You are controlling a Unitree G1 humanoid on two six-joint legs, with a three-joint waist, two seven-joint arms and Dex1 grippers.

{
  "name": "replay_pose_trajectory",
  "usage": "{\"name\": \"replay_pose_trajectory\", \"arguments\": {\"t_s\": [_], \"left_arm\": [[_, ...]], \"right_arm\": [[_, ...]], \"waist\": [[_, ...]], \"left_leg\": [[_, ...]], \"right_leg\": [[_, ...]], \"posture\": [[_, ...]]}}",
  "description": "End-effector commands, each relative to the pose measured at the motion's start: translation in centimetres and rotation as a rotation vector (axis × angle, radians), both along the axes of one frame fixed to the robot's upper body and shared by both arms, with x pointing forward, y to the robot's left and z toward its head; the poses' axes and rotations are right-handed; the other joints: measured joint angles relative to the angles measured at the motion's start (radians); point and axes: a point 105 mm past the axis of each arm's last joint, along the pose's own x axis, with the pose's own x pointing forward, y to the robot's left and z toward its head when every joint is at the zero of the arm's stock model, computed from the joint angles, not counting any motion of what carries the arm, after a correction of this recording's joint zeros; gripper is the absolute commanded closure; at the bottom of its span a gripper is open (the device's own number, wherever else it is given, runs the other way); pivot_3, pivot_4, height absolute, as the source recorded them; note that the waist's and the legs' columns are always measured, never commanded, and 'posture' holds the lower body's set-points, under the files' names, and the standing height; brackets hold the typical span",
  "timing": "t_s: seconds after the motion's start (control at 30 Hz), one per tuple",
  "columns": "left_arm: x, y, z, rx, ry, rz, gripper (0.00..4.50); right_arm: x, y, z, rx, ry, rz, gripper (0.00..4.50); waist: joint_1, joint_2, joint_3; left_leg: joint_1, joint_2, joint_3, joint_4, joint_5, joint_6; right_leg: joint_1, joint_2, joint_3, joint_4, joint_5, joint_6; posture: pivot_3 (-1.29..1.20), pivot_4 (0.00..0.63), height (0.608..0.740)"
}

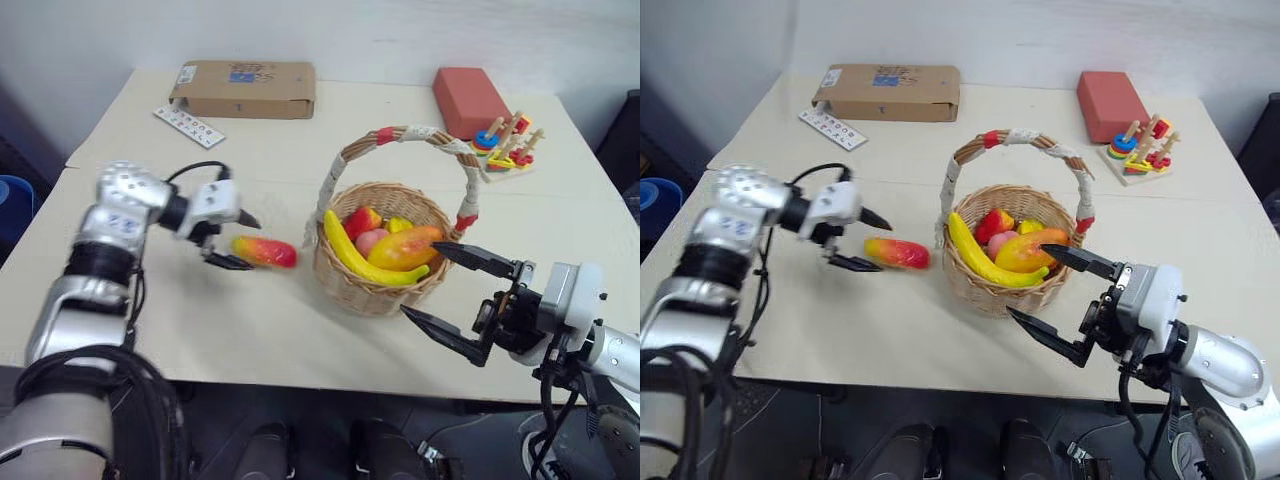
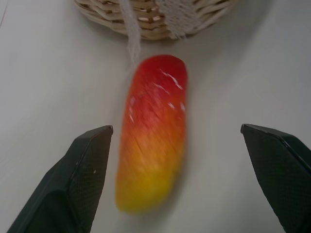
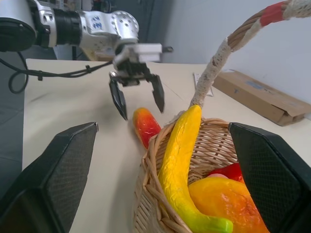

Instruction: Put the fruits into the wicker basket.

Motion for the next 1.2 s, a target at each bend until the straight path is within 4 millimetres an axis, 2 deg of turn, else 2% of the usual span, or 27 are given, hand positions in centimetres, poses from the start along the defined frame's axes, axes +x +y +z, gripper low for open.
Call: {"name": "replay_pose_trajectory", "arguments": {"t_s": [0.03,0.1,0.2,0.27,0.3,0.43,0.53,0.57,0.63,0.7,0.77,0.87,0.9,0.97,1.07,1.2], "left_arm": [[0.3,1.4,-1.5,0.119,0.019,0.033,0.25],[0.4,1.2,-1.6,0.121,0.018,0.029,0.61],[-0.2,0.4,-1.1,0.081,-0.008,-0.074,1.53],[-1.2,0.1,-0.2,0.030,-0.015,-0.171,2.16],[-1.7,0.2,0.4,-0.008,-0.009,-0.193,2.34],[-4.2,0.8,3.4,-0.159,-0.029,-0.237,2.34],[-8.1,0.0,6.1,-0.265,0.024,-0.291,2.34],[-9.2,-0.9,6.8,-0.289,0.033,-0.307,2.34],[-10.3,-2.9,7.8,-0.351,0.023,-0.308,2.34],[-11.1,-6.5,9.5,-0.509,0.032,-0.333,2.34],[-11.2,-9.8,10.1,-0.588,0.071,-0.307,2.34],[-10.5,-12.1,9.1,-0.558,0.076,-0.234,2.34],[-9.3,-12.9,8.6,-0.535,0.044,-0.163,2.34],[-7.6,-14.0,7.8,-0.508,0.012,-0.059,2.34],[-7.3,-14.6,7.6,-0.494,0.006,-0.048,2.34],[-7.9,-15.0,8.0,-0.524,0.021,-0.086,1.21]], "right_arm": [[-0.8,0.2,1.3,0.006,-0.044,-0.013,0.00],[-0.8,0.0,1.4,0.010,-0.045,-0.037,0.00],[-1.0,-0.2,1.3,0.012,-0.041,-0.055,0.00],[-1.2,0.0,1.1,0.016,-0.031,-0.052,0.00],[-1.4,0.2,0.9,0.015,-0.023,-0.044,0.00],[-1.6,-0.1,0.5,0.014,-0.008,-0.051,0.00],[-1.3,-1.1,0.1,0.015,0.006,-0.100,0.00],[-1.2,-1.6,-0.1,0.013,0.013,-0.120,0.00],[-1.1,-2.2,-0.4,0.007,0.022,-0.143,0.00],[-0.9,-2.5,-0.5,0.015,0.034,-0.150,0.00],[-0.8,-2.5,-0.6,0.021,0.039,-0.146,0.00],[-0.7,-2.3,-0.5,0.023,0.035,-0.136,0.00],[-0.7,-2.2,-0.5,0.029,0.035,-0.133,0.00],[-0.7,-2.1,-0.6,0.036,0.036,-0.132,0.00],[-0.8,-1.8,-0.7,0.048,0.034,-0.142,0.00],[-0.9,-2.0,-0.9,0.058,0.038,-0.166,0.00]], "waist": [[-0.003,0.000,0.000],[0.001,-0.002,0.001],[0.007,-0.003,0.002],[0.011,-0.003,0.002],[0.011,-0.003,0.002],[0.000,-0.003,0.002],[-0.005,-0.002,0.002],[-0.002,-0.001,0.002],[0.010,-0.001,0.003],[0.027,0.001,0.004],[0.037,0.002,0.004],[0.032,0.002,0.004],[0.027,0.003,0.004],[0.025,0.003,0.005],[0.024,0.003,0.005],[0.027,0.004,0.005]], "left_leg": [[0.000,0.001,0.000,0.000,0.000,0.000],[0.000,0.002,0.000,0.000,0.000,-0.001],[-0.001,0.002,-0.002,0.003,0.001,-0.001],[-0.002,0.002,-0.003,0.006,0.000,0.000],[-0.004,0.003,-0.005,0.009,-0.001,0.000],[-0.011,0.004,-0.013,0.015,-0.002,0.000],[-0.011,0.004,-0.015,0.015,-0.002,-0.001],[-0.011,0.004,-0.016,0.015,-0.002,-0.001],[-0.011,0.003,-0.019,0.017,-0.002,-0.001],[-0.010,0.002,-0.024,0.019,-0.002,0.000],[-0.009,0.001,-0.030,0.020,-0.002,0.001],[-0.011,0.000,-0.034,0.023,-0.003,0.001],[-0.010,-0.001,-0.034,0.022,-0.003,0.001],[-0.010,-0.001,-0.033,0.021,-0.002,0.000],[-0.009,-0.001,-0.033,0.019,0.000,-0.002],[-0.010,-0.001,-0.033,0.018,0.001,-0.002]], "right_leg": [[0.000,0.000,-0.001,0.000,0.000,0.000],[-0.001,0.000,-0.004,0.000,0.000,0.000],[0.000,-0.002,-0.010,0.000,0.000,0.000],[0.001,-0.003,-0.011,0.001,0.000,0.000],[0.000,-0.003,-0.011,0.001,0.000,0.000],[0.000,-0.004,-0.010,0.001,0.000,0.000],[0.000,-0.004,-0.010,0.000,0.000,0.000],[0.001,-0.004,-0.010,0.000,0.000,0.000],[0.004,-0.004,-0.011,-0.001,0.000,0.000],[0.010,-0.004,-0.010,-0.003,0.000,0.000],[0.016,-0.004,-0.010,-0.007,0.001,0.001],[0.017,-0.002,-0.008,-0.007,0.001,0.001],[0.017,-0.002,-0.008,-0.006,0.001,0.001],[0.016,0.000,-0.008,-0.006,0.001,0.001],[0.015,0.000,-0.008,-0.006,0.001,0.001],[0.014,0.000,-0.007,-0.006,0.001,0.001]], "posture": [[0.00,0.150,0.740],[0.00,0.150,0.740],[0.00,0.150,0.740],[0.00,0.150,0.740],[0.00,0.150,0.740],[0.00,0.150,0.740],[0.00,0.150,0.740],[0.00,0.150,0.740],[0.00,0.150,0.740],[0.00,0.150,0.740],[0.00,0.150,0.740],[0.00,0.150,0.740],[0.00,0.150,0.740],[0.00,0.150,0.740],[0.00,0.150,0.740],[0.00,0.150,0.740]]}}
